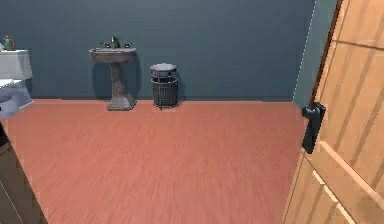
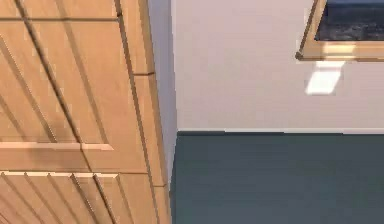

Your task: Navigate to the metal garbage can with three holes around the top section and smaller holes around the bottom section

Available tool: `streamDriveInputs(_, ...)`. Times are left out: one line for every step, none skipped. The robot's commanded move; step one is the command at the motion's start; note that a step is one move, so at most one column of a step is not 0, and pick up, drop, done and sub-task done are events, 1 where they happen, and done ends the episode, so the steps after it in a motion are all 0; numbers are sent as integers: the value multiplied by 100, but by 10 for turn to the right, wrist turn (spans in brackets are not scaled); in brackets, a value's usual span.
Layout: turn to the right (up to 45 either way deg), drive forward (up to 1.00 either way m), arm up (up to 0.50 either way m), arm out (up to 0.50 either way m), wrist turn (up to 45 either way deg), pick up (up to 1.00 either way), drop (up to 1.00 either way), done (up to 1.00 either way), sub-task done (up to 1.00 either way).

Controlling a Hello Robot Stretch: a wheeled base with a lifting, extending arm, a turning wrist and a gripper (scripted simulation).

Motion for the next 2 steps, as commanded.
streamDriveInputs(0,100,0,0,0,0,0,0,0)
streamDriveInputs(60,0,0,0,0,0,0,0,0)
